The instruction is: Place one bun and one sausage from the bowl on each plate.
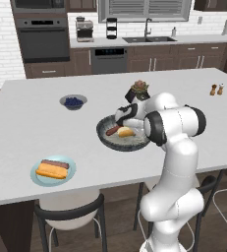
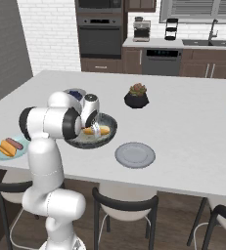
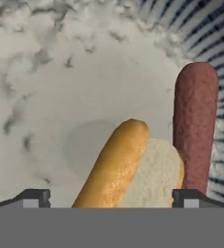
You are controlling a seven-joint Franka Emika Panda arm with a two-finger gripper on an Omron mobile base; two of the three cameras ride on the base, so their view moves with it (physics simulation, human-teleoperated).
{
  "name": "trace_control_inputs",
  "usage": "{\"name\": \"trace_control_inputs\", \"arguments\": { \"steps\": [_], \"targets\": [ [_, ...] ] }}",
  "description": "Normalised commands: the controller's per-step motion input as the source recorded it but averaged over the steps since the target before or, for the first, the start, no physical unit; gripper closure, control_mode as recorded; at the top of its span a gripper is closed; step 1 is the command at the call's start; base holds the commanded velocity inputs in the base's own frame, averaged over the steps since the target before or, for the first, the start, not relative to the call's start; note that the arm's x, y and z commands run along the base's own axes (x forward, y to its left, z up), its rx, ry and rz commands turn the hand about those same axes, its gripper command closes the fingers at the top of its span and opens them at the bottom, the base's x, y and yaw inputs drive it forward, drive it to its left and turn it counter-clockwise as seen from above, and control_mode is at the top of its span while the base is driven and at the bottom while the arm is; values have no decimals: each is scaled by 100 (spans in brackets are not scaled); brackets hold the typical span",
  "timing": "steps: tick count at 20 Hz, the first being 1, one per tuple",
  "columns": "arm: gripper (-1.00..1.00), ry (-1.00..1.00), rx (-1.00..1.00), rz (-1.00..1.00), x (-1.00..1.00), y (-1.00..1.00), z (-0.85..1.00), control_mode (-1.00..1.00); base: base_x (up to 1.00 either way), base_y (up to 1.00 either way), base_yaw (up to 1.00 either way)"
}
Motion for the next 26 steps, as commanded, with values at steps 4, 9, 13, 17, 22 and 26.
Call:
{"name": "trace_control_inputs", "arguments": {
  "steps": [4, 9, 13, 17, 22, 26],
  "targets": [
    [-100, 0, 0, 4, 4, 0, -1, -100, 0, 0, 0],
    [-100, 0, -1, 4, 1, 1, -9, -100, 0, 0, 0],
    [-100, 0, -3, 2, 0, 3, -24, -100, 0, 0, 0],
    [-100, 0, 0, 1, 4, 0, -5, -100, 0, 0, 0],
    [100, 0, -1, 2, 3, 0, -1, -100, 0, 0, 0],
    [100, 0, -2, 1, 0, 0, -4, -100, 0, 0, 0]
  ]
}}
